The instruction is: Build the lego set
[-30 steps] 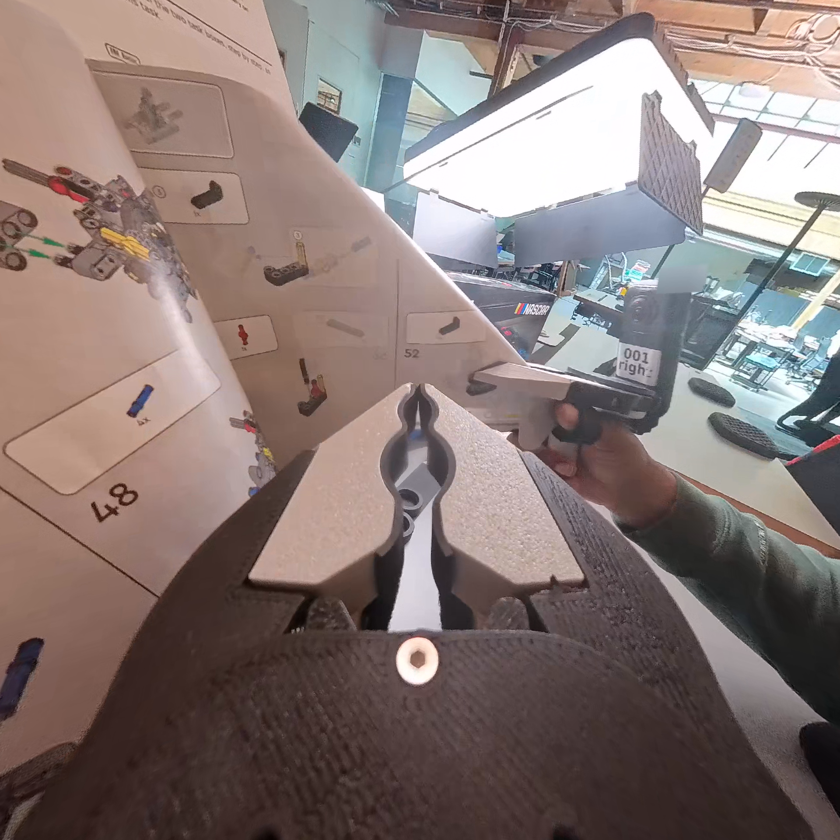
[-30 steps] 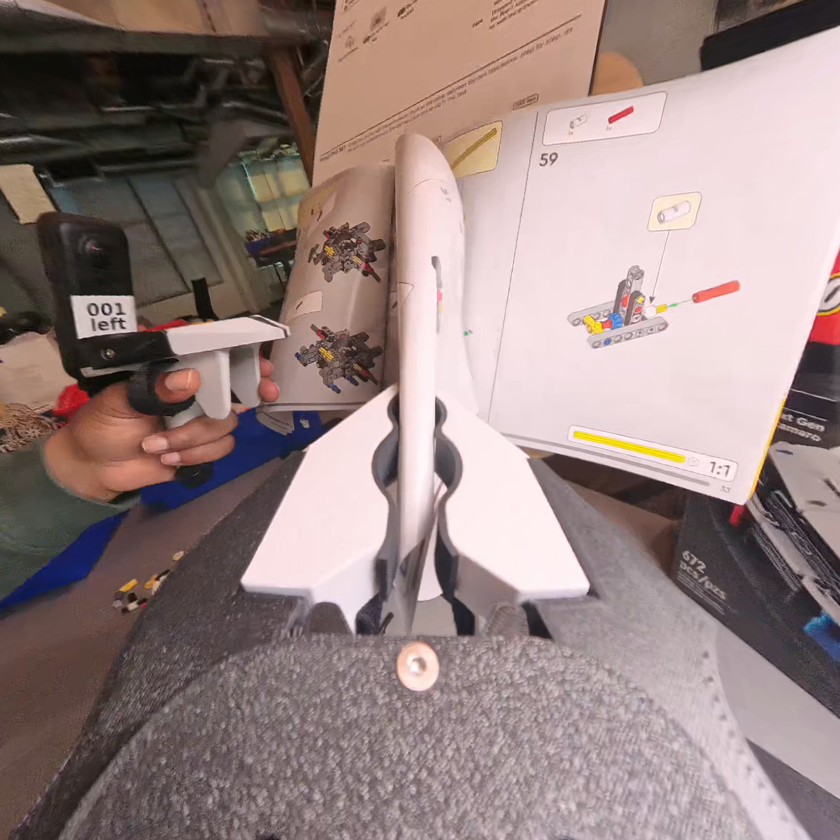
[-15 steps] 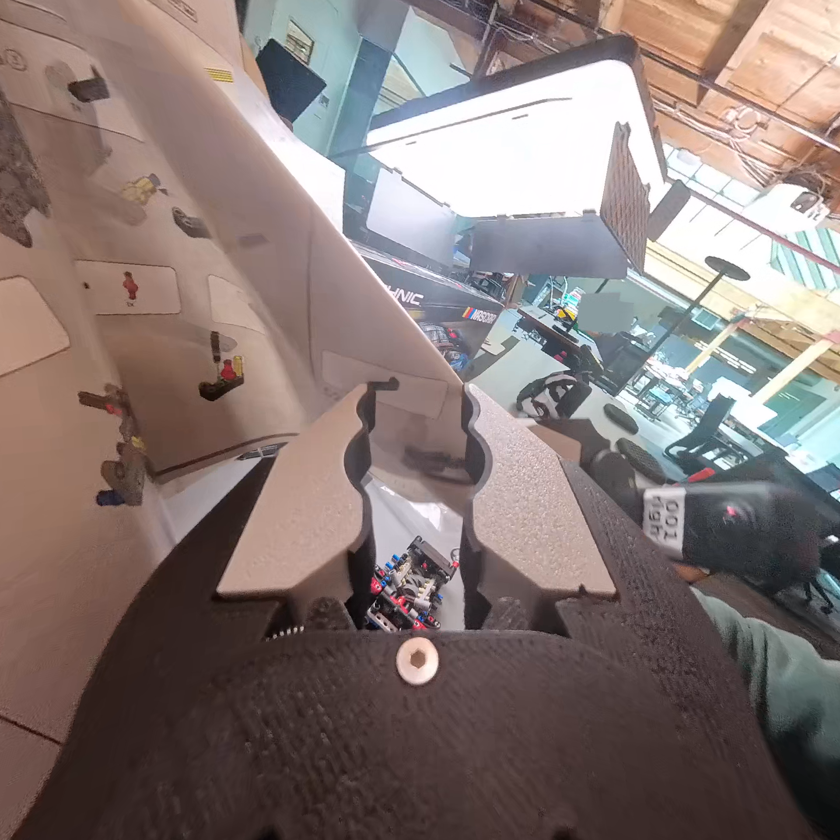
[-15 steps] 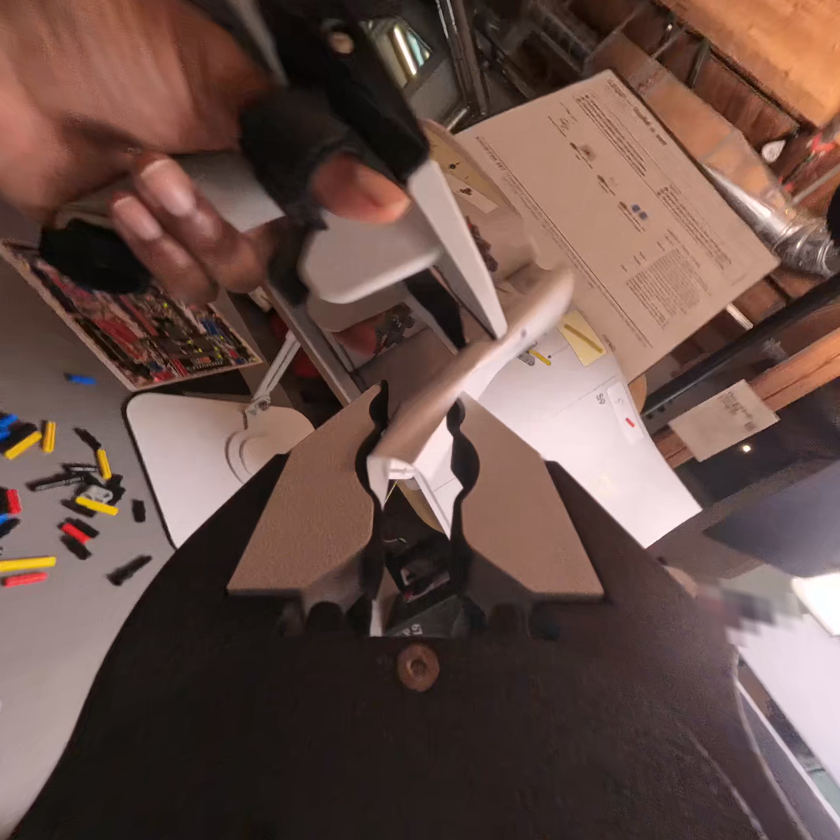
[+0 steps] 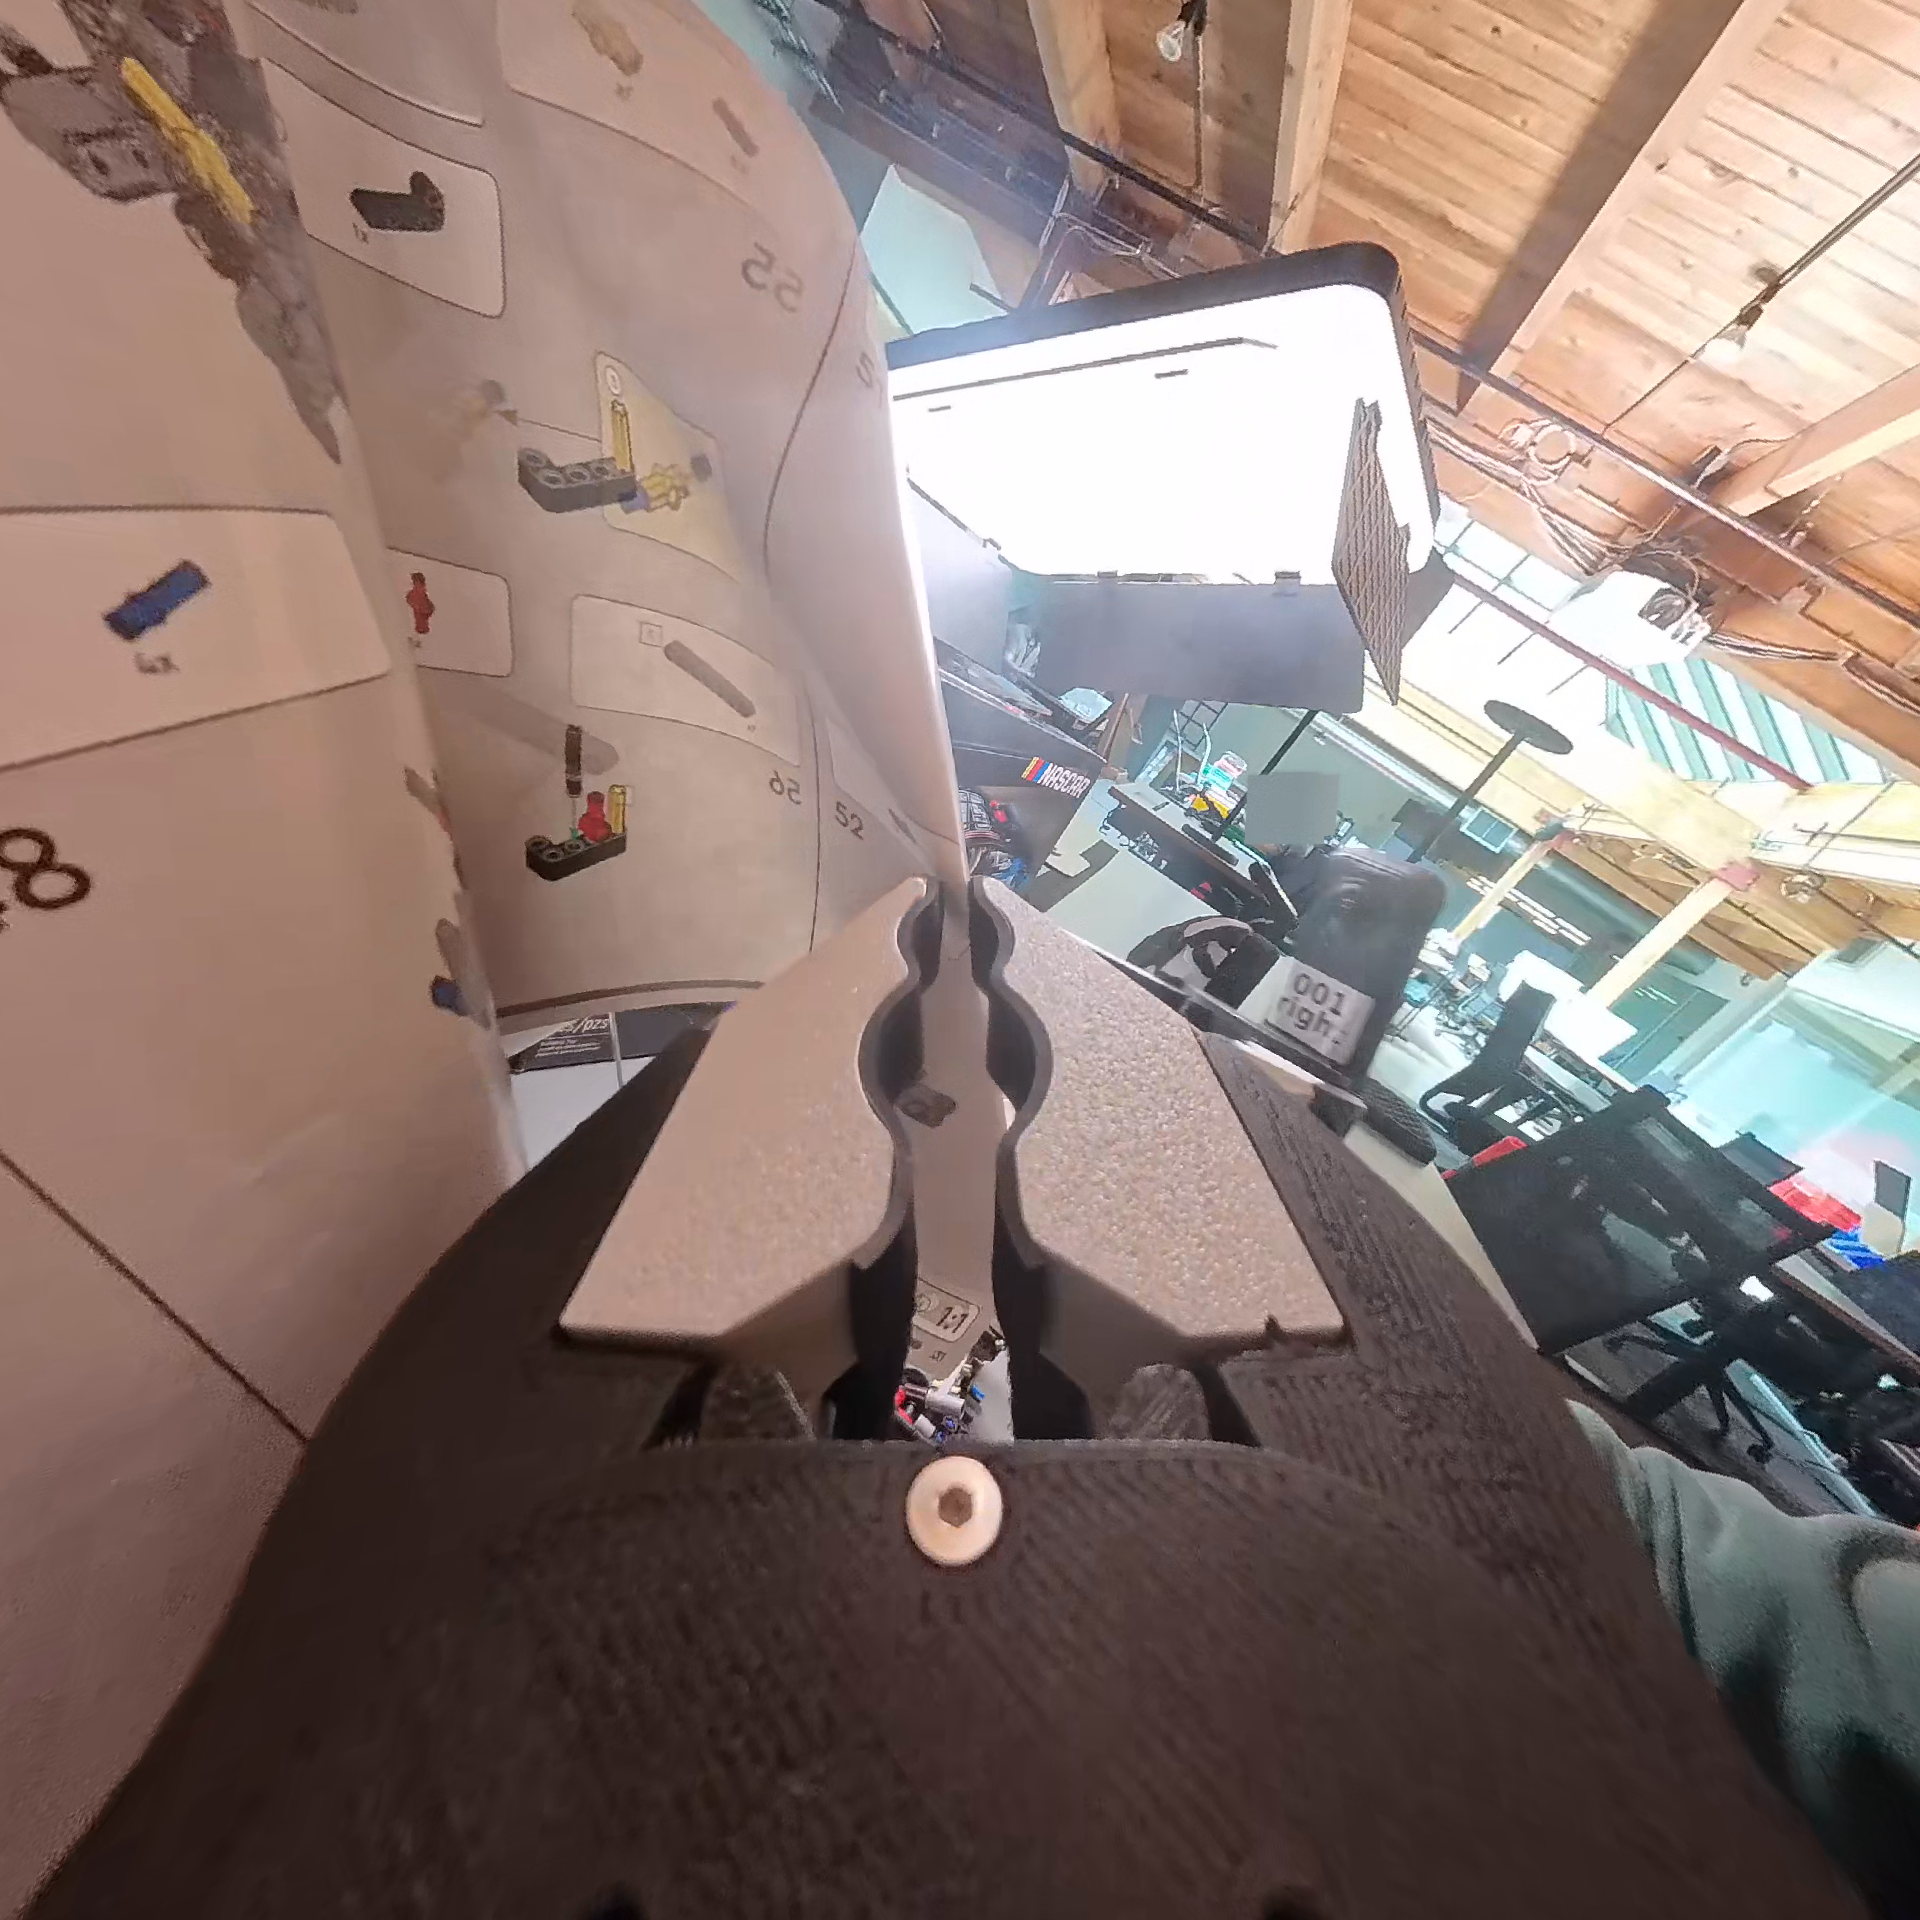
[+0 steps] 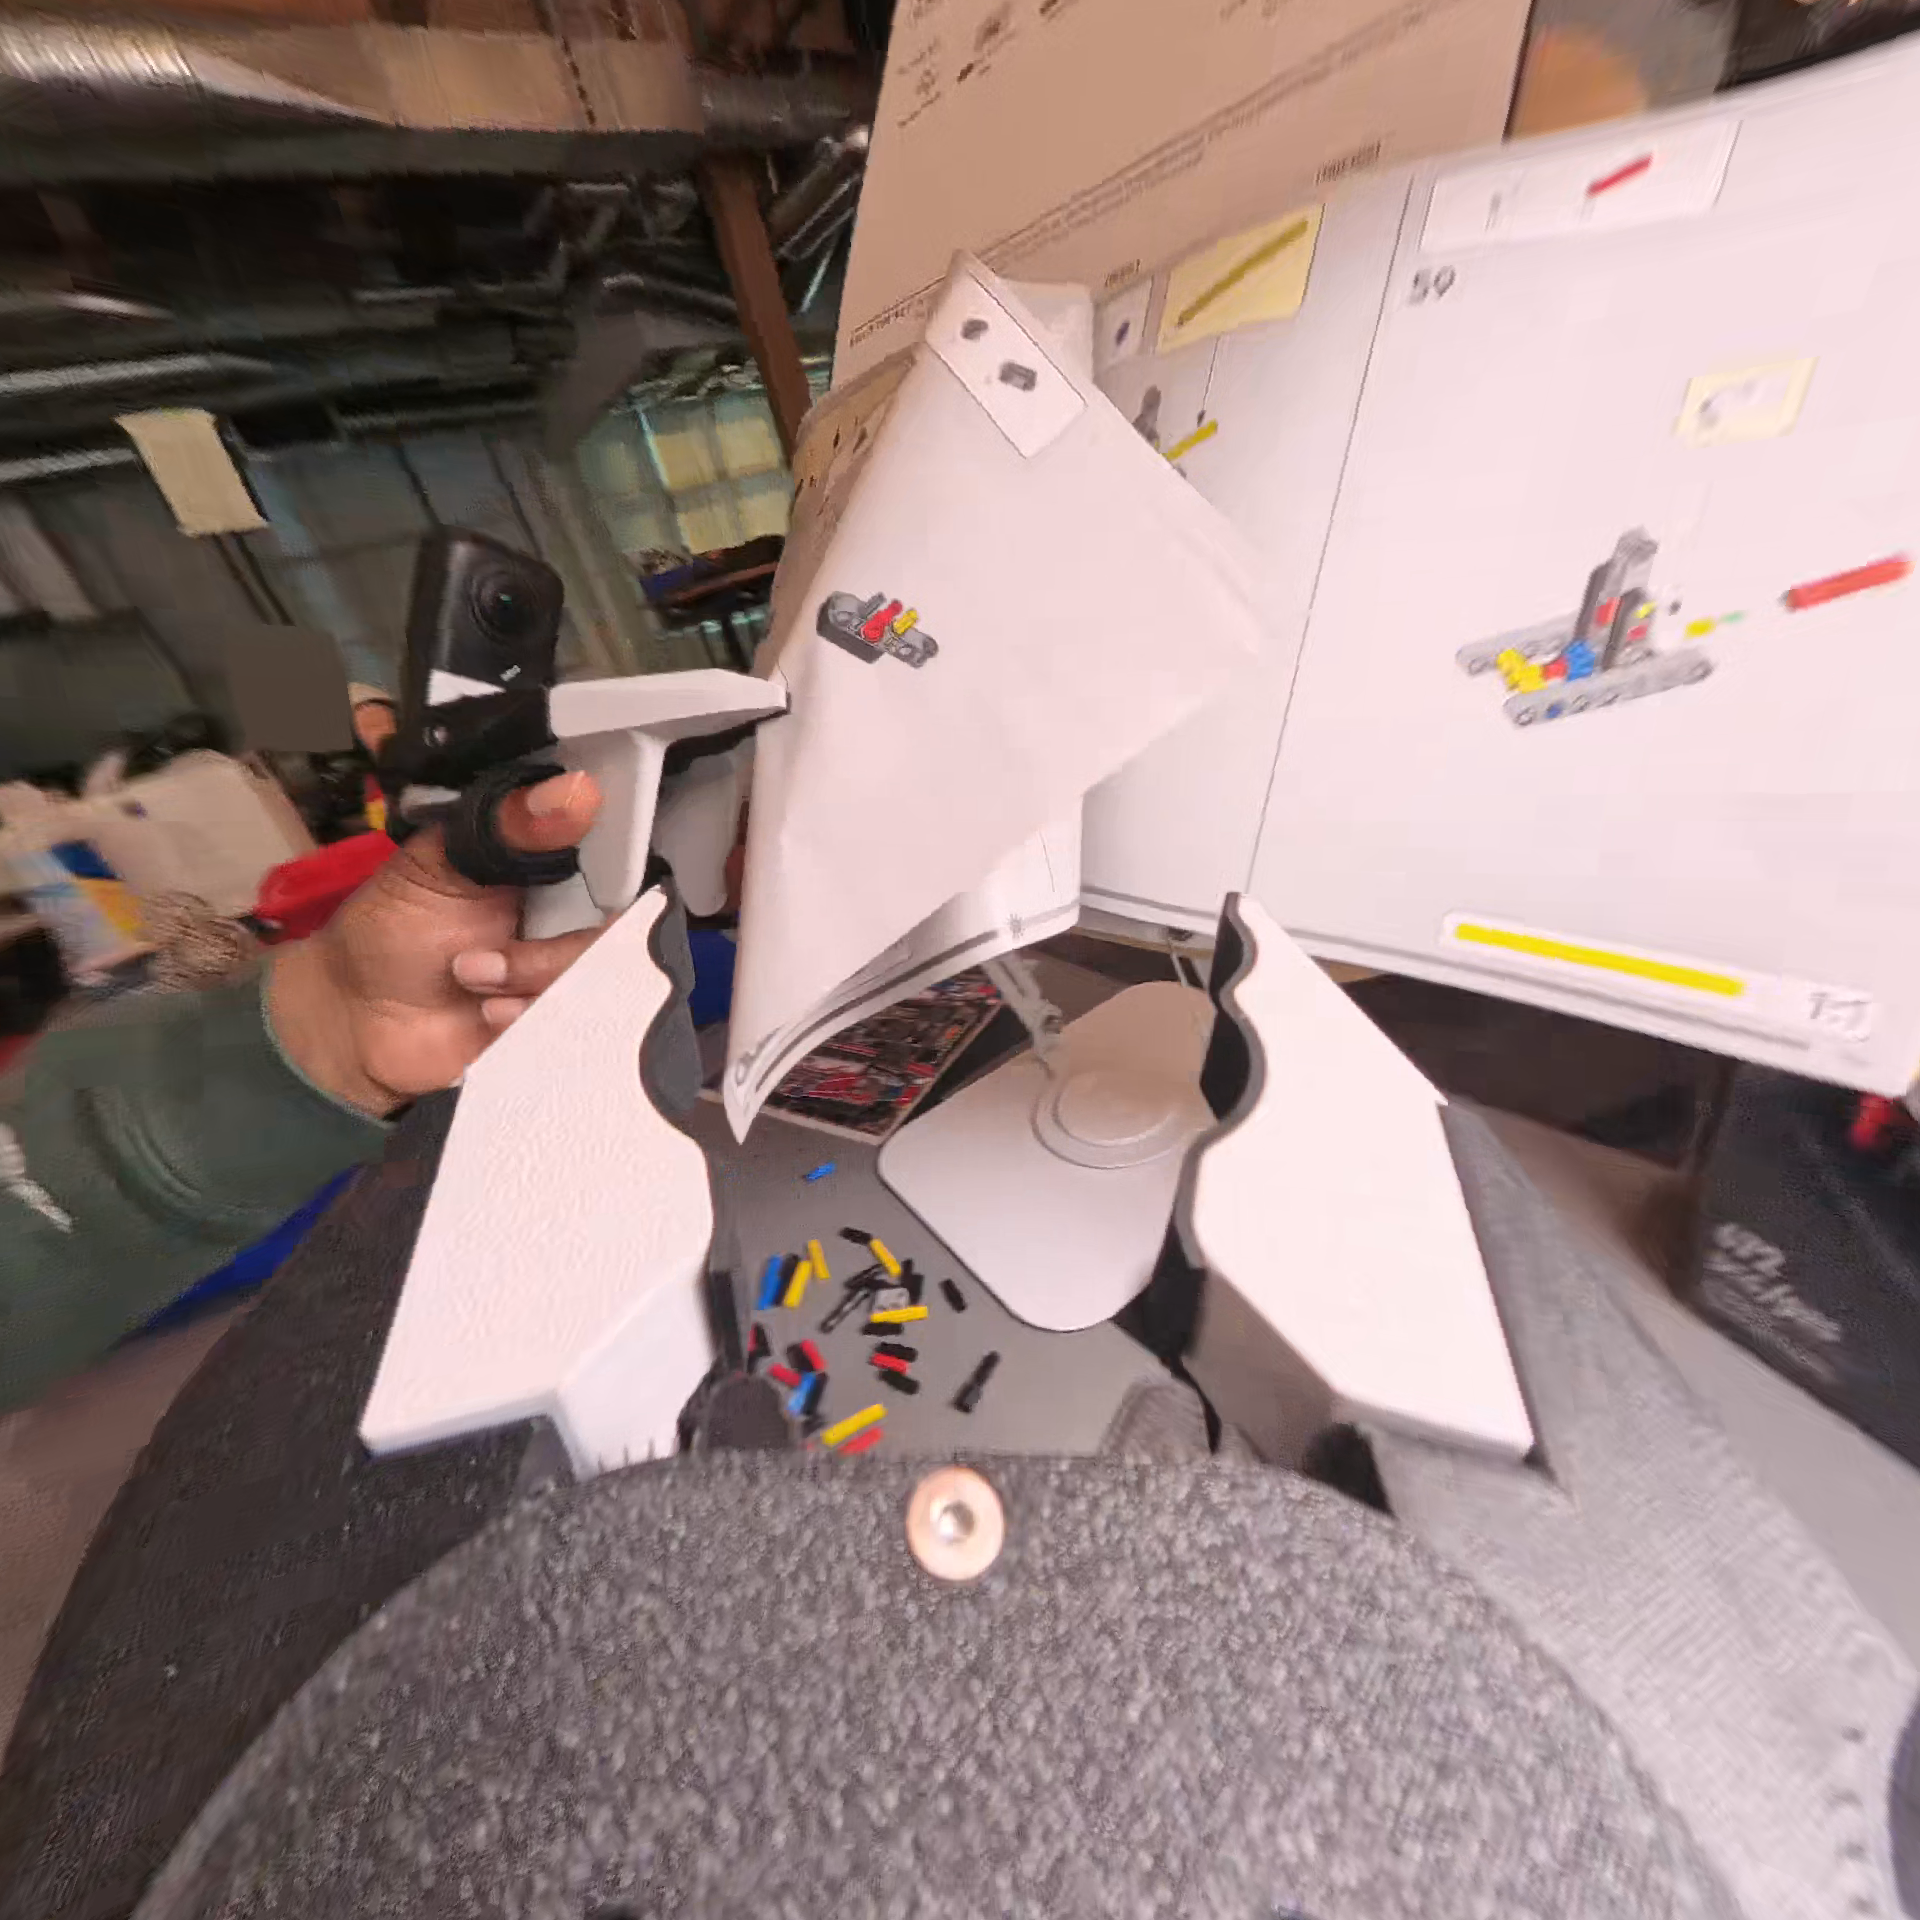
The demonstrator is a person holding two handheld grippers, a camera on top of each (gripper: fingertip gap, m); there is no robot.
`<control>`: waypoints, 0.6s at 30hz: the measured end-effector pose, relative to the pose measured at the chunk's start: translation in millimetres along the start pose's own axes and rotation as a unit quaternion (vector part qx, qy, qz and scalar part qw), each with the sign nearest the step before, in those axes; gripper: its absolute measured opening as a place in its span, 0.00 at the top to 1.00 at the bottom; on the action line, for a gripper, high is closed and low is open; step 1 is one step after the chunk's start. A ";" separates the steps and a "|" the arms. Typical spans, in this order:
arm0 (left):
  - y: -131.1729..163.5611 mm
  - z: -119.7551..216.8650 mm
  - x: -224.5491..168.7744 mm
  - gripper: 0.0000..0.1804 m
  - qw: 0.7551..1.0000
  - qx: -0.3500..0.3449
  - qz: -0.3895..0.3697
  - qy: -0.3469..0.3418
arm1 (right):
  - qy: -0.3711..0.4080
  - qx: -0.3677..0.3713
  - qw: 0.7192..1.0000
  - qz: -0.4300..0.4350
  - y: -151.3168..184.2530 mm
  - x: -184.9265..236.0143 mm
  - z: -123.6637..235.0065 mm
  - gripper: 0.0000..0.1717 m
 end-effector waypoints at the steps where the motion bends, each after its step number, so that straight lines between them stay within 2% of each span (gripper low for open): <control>1: 0.1 0.8 -0.4 0.99 1.000 -0.003 0.004 0.005 | -0.026 0.005 0.999 -0.032 0.9 -0.3 -4.8 0.44; 3: 0.7 1.5 -1.0 0.98 1.000 -0.007 0.010 0.013 | -0.063 0.030 0.996 -0.063 3.4 4.3 -18.6 0.51; 4: 1.4 1.6 -2.0 0.97 1.000 -0.007 0.011 0.019 | -0.083 0.042 0.993 -0.076 4.2 9.3 -26.0 0.59; 6: 2.9 4.3 -1.7 0.97 1.000 -0.003 0.009 0.015 | -0.115 0.057 0.988 -0.087 2.8 18.2 -37.4 0.87; 7: 3.5 8.1 -0.2 0.95 1.000 -0.001 0.002 0.003 | -0.118 0.041 0.989 -0.077 -2.9 22.4 -38.8 0.97; 10: 6.0 32.7 6.9 0.84 0.993 0.006 -0.077 -0.089 | -0.108 0.030 0.994 -0.013 -17.3 34.9 -37.9 1.00; 11: 7.2 44.5 10.0 0.83 0.981 0.010 -0.133 -0.144 | -0.106 0.033 0.994 0.008 -21.6 38.7 -37.6 1.00; 13: 10.6 68.9 18.2 0.83 0.935 0.026 -0.239 -0.259 | -0.098 0.049 0.993 0.037 -30.4 43.7 -39.6 1.00; 14: 14.4 77.6 21.5 0.84 0.916 0.042 -0.271 -0.294 | -0.100 0.058 0.992 0.047 -35.7 47.0 -41.7 1.00; 18: 30.8 99.7 46.6 0.83 0.874 0.112 -0.291 -0.371 | -0.111 0.094 0.987 0.071 -60.3 67.1 -63.5 1.00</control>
Point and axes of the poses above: each gripper's, where its closed fingertips meet, z back along the fingers, y out of its underside, x = y × z across the jaws, the point moved 4 cm from there along z, back along the fingers, and after that the axes turned 11 degrees about x, right-handed, at the moved point
